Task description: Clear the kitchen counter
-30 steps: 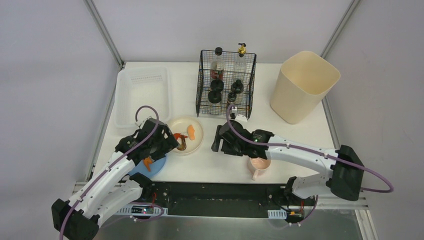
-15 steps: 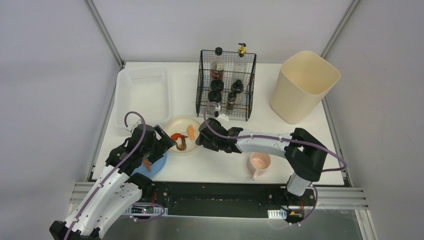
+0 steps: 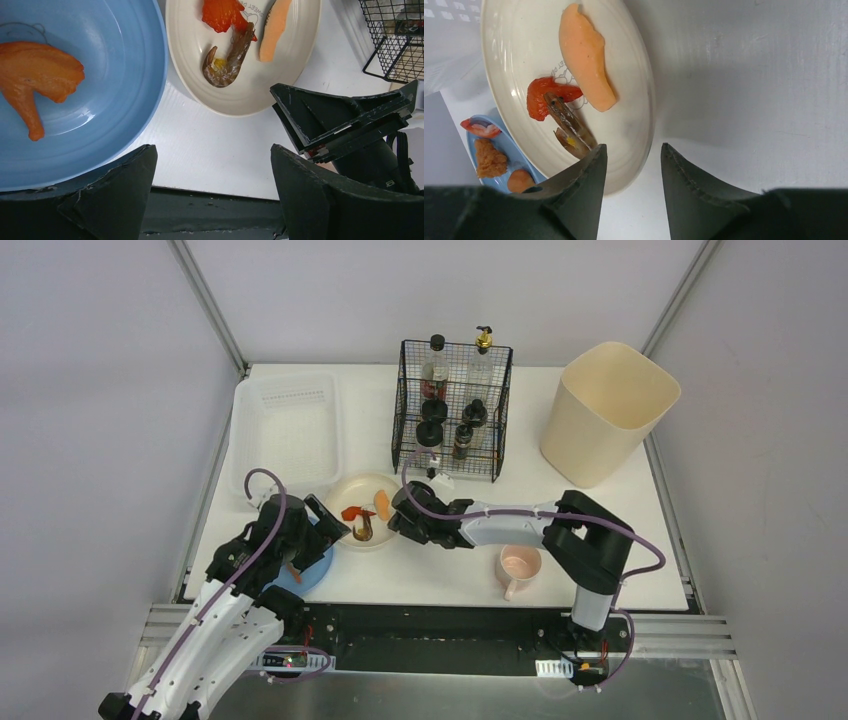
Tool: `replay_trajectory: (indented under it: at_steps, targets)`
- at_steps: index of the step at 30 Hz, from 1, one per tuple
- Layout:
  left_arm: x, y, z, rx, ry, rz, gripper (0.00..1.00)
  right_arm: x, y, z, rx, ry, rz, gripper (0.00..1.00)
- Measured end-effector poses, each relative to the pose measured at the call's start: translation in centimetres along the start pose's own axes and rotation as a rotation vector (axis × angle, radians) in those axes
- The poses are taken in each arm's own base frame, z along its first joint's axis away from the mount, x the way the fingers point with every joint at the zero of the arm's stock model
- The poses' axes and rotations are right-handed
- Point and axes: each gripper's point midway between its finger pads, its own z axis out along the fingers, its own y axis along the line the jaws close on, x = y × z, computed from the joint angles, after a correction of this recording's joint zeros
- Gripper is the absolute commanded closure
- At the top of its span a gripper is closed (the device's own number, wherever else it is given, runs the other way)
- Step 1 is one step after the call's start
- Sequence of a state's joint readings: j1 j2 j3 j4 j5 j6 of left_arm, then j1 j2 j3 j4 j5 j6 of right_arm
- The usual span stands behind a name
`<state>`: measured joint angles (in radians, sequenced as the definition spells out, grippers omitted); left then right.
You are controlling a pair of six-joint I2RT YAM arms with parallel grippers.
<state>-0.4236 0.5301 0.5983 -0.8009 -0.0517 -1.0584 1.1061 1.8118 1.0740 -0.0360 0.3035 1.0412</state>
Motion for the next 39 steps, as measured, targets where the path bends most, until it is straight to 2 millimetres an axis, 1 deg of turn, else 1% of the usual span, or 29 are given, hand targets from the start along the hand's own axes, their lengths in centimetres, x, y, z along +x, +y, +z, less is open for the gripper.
replay_trajectory:
  at_steps: [4,9,12,15,19,30,35,39]
  targets:
    - [0.1,0.3,0.1,-0.009,0.004,0.003,0.13,0.3,-0.5,0.3,0.013,0.003,0.018,0.64]
    - [0.2,0.3,0.1,-0.010,0.005,0.006,0.11,0.7,-0.8,1.2,0.021,0.006,0.031,0.69]
    - [0.2,0.3,0.1,-0.010,0.005,0.008,0.11,0.7,-0.6,1.4,0.013,0.004,0.043,0.72]
    - [0.2,0.4,0.1,-0.010,0.005,0.011,0.11,0.7,-0.7,1.5,0.014,0.004,0.044,0.85]
    - [0.1,0.4,0.0,-0.007,0.003,0.021,0.11,0.7,-1.2,1.6,0.027,0.001,0.050,0.99]
    - [0.2,1.0,-0.1,-0.022,0.003,0.059,0.11,0.7,-1.6,1.2,0.044,0.009,0.042,1.00]
    - [0.2,1.1,-0.1,-0.036,0.011,0.077,0.11,0.3,-2.9,0.0,0.085,0.017,0.016,1.00]
    - [0.2,1.1,-0.2,-0.045,0.015,0.091,0.10,-0.3,-4.0,-1.6,0.120,0.038,-0.021,1.00]
